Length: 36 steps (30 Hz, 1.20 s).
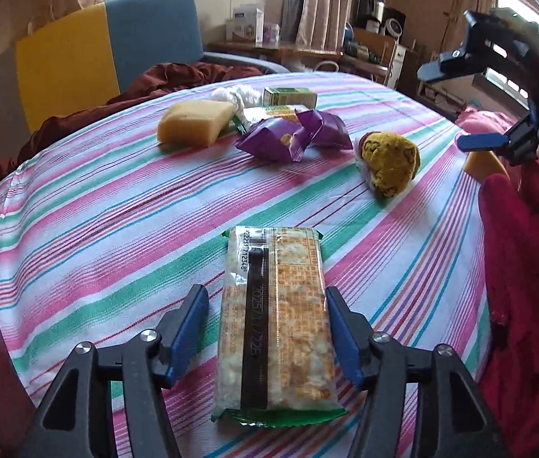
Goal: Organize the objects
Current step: 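Lift the cracker packet with the left gripper while the right gripper grasps a purple packet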
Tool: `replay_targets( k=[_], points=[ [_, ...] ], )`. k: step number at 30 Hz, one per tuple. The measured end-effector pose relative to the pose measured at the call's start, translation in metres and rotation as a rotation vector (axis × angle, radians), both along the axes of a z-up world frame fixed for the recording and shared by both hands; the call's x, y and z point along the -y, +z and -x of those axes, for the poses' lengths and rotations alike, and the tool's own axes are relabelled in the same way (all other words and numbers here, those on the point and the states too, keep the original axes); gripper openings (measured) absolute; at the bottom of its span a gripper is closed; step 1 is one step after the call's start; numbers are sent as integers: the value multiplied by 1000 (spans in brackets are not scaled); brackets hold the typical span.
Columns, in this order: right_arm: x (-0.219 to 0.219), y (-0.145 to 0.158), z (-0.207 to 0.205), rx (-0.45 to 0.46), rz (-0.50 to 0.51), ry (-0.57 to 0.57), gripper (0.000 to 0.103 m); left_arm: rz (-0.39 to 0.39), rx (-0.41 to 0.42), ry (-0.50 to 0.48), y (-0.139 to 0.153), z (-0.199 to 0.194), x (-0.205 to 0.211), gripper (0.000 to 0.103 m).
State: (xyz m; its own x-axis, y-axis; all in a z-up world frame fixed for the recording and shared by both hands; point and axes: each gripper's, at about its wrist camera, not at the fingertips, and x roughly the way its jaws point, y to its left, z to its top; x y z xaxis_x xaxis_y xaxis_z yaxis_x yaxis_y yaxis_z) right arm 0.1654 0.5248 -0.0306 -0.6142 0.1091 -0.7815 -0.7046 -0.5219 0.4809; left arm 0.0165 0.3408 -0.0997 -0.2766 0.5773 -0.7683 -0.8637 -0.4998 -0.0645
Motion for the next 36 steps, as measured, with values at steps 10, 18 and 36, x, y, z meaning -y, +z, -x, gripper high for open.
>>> replay_targets(
  k=[10,18,36],
  points=[
    [-7,-7,77,144,-80,76,76,-26,6,20,-1,2,3,54],
    [-26,-59,133,288,-45,110,66,-43,23,18,-2,3,6,53],
    [-8,-59,146,431,-297,262,35,-37,-1,28,-1,1,8,49]
  ],
)
